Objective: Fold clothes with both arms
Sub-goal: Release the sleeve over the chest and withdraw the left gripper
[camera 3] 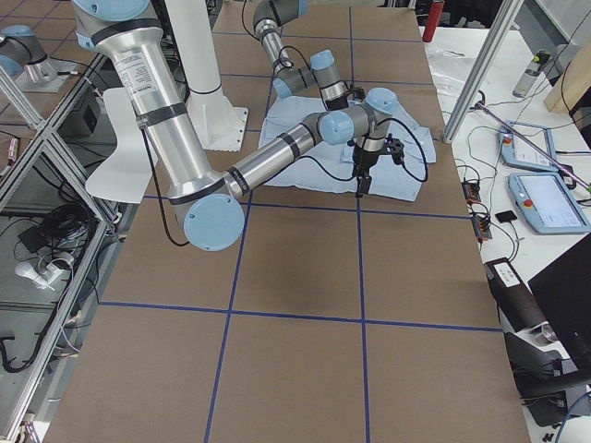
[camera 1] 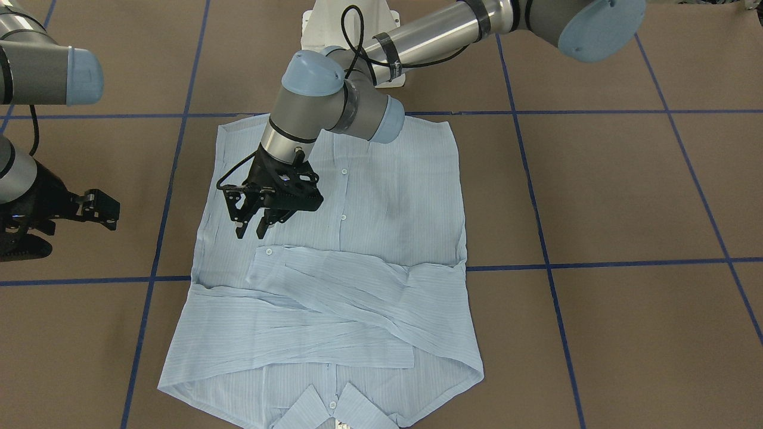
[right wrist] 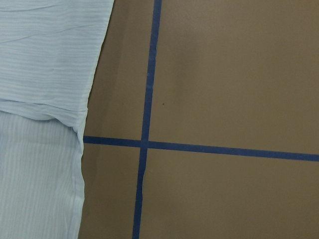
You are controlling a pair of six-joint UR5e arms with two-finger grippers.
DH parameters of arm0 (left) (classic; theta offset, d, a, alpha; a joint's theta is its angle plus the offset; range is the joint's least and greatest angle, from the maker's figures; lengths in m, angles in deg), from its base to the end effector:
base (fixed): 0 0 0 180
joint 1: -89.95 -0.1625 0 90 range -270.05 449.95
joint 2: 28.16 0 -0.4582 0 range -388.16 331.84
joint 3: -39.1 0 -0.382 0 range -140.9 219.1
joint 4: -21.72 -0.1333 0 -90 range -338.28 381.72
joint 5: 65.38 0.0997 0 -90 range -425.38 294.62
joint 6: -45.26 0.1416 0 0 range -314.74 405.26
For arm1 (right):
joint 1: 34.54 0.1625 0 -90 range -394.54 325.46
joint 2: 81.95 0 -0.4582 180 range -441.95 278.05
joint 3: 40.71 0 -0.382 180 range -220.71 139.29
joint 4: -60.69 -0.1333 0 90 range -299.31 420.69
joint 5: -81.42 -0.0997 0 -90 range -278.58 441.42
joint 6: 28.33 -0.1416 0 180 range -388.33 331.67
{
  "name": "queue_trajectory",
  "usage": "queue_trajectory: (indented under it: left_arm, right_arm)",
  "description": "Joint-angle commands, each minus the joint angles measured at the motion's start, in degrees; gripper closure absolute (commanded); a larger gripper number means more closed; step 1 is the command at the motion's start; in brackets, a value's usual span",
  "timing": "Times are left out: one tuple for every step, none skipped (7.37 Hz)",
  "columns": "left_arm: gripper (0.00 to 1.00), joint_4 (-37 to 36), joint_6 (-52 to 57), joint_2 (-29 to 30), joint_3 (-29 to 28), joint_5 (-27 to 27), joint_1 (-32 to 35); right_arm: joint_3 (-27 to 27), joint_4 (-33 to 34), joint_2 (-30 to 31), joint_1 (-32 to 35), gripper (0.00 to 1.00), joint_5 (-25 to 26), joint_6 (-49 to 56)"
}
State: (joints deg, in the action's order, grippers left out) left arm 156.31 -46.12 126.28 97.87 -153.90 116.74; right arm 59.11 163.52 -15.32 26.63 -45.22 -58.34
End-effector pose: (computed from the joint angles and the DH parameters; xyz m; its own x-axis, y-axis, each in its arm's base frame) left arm 0.7349 -0.5245 0.0834 0.1772 -0.1164 -0.9773 0.4775 0.8784 -0.0181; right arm -0.2632 -0.5793 0.4458 0.7481 -0.0818 0.6585 0.0900 0.9957 0.0214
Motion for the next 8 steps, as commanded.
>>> queue_trajectory:
  left_arm:
    - [0.0,1.2,1.64,-2.98,1.43,0.8,-0.25]
    - [0.0,1.12,1.81,-3.08,1.96,0.8,0.01]
    - [0.0,0.42,1.81,-4.56,5.36,0.19,0.27]
    - [0.0,-1.15,1.81,-8.67,11.05,-1.73,0.62]
    - [0.01,-8.56,1.99,-12.71,18.76,-3.57,0.97]
    - [0.01,-15.34,3.99,-15.8,26.24,-5.16,1.67]
    - [0.01,-20.36,7.23,-22.27,36.32,-5.35,1.77]
    - [0.01,-25.72,9.96,-28.34,46.16,-5.61,2.12]
  right_arm:
    - [0.2,0.0,-0.18,0.0,0.0,-0.01,-0.13]
    - [0.72,-0.09,-0.18,0.0,0.0,-0.27,-0.4]
    - [2.55,-0.09,0.78,0.0,0.0,-0.62,-0.4]
    - [5.79,-0.09,2.87,-0.17,0.0,-0.71,-2.14]
    - [9.31,-2.96,6.03,-1.13,0.0,-1.32,-5.72]
    - [11.34,-9.34,10.93,-3.4,0.0,-1.42,-9.41]
    - [11.97,-18.02,15.24,-6.64,0.0,-1.33,-16.24]
    - [11.98,-28.98,20.07,-10.42,0.0,-1.24,-23.53]
